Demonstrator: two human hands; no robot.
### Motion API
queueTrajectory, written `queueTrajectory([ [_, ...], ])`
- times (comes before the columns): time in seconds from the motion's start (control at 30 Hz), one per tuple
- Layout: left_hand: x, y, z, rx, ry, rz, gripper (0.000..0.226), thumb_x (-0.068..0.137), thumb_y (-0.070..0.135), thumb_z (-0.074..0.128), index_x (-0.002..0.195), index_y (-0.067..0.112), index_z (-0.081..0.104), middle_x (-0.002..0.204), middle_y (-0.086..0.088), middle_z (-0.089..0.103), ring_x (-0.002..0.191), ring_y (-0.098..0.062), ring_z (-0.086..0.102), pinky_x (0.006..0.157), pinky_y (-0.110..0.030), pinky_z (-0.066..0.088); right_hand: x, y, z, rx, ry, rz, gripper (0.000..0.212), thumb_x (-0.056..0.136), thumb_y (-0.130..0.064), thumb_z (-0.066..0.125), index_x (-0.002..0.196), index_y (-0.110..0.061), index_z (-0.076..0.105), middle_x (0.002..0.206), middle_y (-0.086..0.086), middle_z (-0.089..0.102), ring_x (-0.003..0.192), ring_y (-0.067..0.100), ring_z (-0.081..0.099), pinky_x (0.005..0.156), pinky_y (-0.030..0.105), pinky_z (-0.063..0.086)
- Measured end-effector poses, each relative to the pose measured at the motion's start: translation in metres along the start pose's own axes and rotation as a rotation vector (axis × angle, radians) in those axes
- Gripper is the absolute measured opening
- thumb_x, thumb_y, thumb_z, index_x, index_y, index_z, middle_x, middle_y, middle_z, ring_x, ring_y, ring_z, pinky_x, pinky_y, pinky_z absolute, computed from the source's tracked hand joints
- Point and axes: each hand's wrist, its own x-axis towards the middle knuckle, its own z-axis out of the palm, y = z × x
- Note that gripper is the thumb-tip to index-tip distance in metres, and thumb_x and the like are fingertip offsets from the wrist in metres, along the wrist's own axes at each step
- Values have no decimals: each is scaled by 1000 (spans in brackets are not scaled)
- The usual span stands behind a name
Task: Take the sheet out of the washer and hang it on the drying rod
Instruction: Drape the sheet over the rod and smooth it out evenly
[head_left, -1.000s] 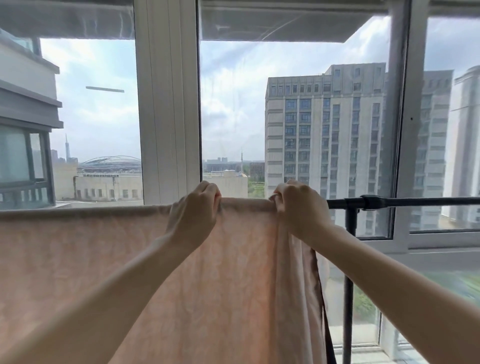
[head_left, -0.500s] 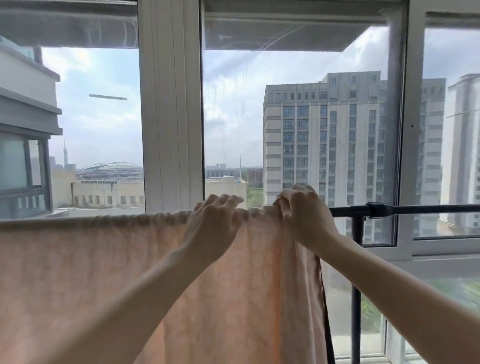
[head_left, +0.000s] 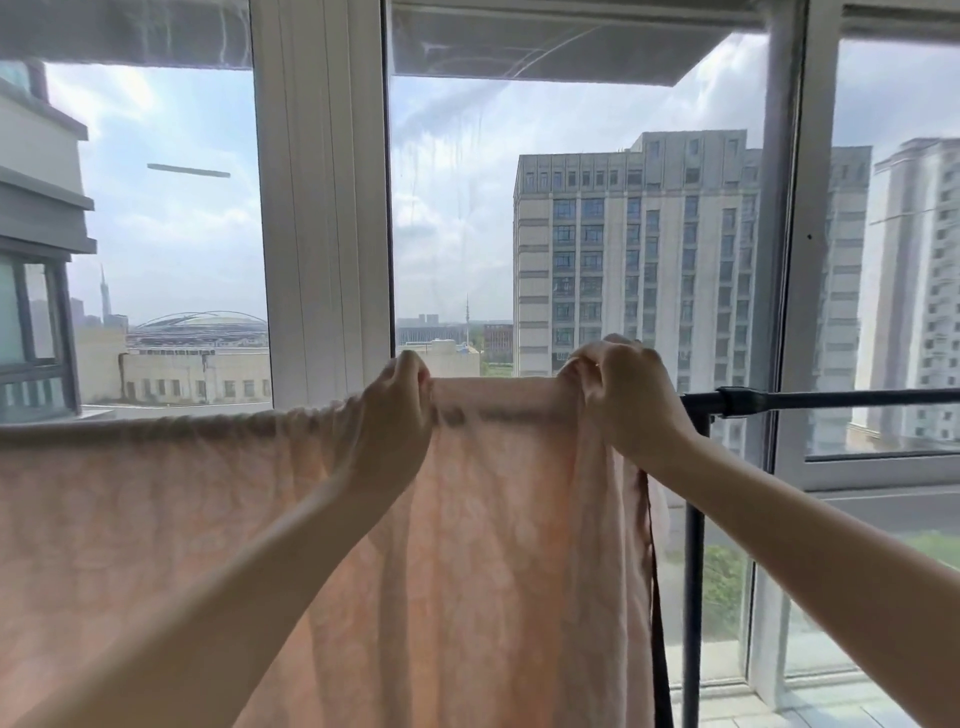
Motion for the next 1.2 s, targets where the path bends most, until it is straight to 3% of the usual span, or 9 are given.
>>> queueTrajectory([
  [0.1,-6,11,2,85,-97,87,21,102,37,36,103,23,51,99,5,65,78,-22,63,84,-42,45,-7,5,7,-11,-30,9,21,97,-12,50,96,-8,70,96,4,65,92,17,56,78,23,44],
  [0.23,-4,37,6,151,-220,301,39,101,46,35,127,23,53,119,3,64,103,-20,63,92,-40,44,-2,3,9,10,-29,-11,21,97,-13,50,94,-9,71,93,3,66,92,19,57,80,29,49],
  [0.43,8,53,17,132,-204,344,27,105,33,34,103,16,53,96,2,64,79,-26,66,71,-39,51,4,8,5,-20,-10,-31,20,97,-12,51,94,-11,71,93,3,65,92,19,58,81,33,52],
  [0.63,1,30,20,137,-12,243,28,104,35,32,97,14,49,85,1,63,57,-32,61,56,-35,45,4,7,-3,-68,38,-111,19,97,-16,52,101,-8,67,100,4,63,99,20,52,86,30,48],
  [0.77,-2,27,26,259,86,391,28,101,30,45,83,13,58,55,2,53,39,-20,47,47,-25,41,-8,15,7,-79,11,-31,17,97,-16,51,96,-7,66,93,6,61,93,22,56,81,35,52],
  [0.83,-3,26,29,296,104,441,26,98,31,52,79,14,60,52,3,51,38,-18,45,46,-22,31,-15,15,11,-101,2,-9,16,97,-20,52,99,-8,63,98,7,59,96,23,54,81,36,53],
  [0.97,0,27,35,307,96,443,31,98,35,52,76,16,61,52,4,53,40,-18,49,45,-23,32,-18,10,18,-187,-58,9,17,96,-11,51,111,-6,59,112,11,57,109,28,50,86,34,51],
  [1.07,-1,31,34,289,107,423,32,96,35,52,72,15,62,50,3,52,39,-19,49,44,-24,37,-6,18,13,-243,-39,9,12,95,-5,52,99,-4,64,98,11,62,92,25,59,74,23,47],
  [1.2,-1,28,35,281,93,407,33,97,36,49,75,15,63,53,2,55,42,-21,53,45,-29,45,23,40,-10,-202,40,214,16,94,-3,50,91,-1,65,82,13,65,75,25,64,65,28,51],
])
